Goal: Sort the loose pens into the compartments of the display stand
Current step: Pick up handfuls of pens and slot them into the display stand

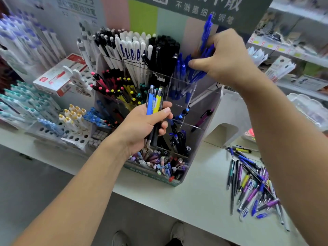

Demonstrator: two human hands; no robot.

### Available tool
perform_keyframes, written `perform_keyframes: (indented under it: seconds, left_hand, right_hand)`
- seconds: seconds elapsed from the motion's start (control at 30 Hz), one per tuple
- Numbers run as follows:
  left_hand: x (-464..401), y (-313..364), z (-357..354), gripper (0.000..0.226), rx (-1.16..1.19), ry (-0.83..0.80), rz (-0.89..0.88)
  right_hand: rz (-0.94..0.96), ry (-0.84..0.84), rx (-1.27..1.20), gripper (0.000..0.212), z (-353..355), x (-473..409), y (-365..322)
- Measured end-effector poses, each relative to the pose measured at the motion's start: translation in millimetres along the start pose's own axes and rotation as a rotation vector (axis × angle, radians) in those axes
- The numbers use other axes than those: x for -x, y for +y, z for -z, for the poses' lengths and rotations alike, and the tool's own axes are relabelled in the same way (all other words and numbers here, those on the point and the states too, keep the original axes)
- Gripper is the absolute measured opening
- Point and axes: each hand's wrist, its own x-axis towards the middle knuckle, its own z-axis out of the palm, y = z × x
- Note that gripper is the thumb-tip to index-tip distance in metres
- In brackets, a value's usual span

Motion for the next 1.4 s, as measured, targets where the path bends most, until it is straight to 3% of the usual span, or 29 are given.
perform_keyframes:
  seconds: [0.03, 0.13, 0.3, 0.47, 0.8, 1.0, 1.13, 1.23, 1.4]
  left_hand:
    - [0.1, 0.1, 0.0, 0.022, 0.002, -0.003, 0.006]
    - [0.5, -0.1, -0.9, 0.024, 0.033, -0.015, 0.019]
    - [3.3, -2.0, -2.6, 0.009, -0.043, -0.073, 0.005]
    - [3.3, -1.9, -4.1, 0.014, -0.028, -0.049, 0.015]
    - [3.5, -8.9, 1.5, 0.015, -0.078, -0.005, 0.038]
    - [1.5, -8.4, 7.1, 0.017, -0.189, 0.022, -0.006]
    - [5.3, -8.3, 8.6, 0.014, -0.173, 0.015, 0.021]
    - [9.5, -8.4, 12.0, 0.013, -0.167, -0.033, 0.028]
    - [12.6, -10.3, 20.2, 0.013, -0.267, -0.086, -0.012]
  right_hand:
    - [0.016, 0.033, -0.004, 0.029, -1.6, 2.4, -2.8]
    - [0.077, 0.107, -0.092, 0.068, -6.4, 11.6, -6.6]
    - [0.116, 0.1, 0.034, 0.057, -8.6, 13.3, -0.2]
    - [0.136, 0.124, -0.053, 0.078, -10.2, 15.7, 4.5]
    - [0.156, 0.235, -0.013, 0.064, -25.4, 16.4, 14.2]
    - [0.271, 0.214, 0.078, 0.028, -18.8, 9.7, 0.5]
    - [0.211, 0.177, 0.072, 0.041, -16.1, 12.2, 3.2]
    - [0.21, 0.195, 0.087, 0.035, -23.9, 13.5, 10.0]
    - [0.205, 0.308, 0.243, 0.047, -25.3, 26.3, 7.9]
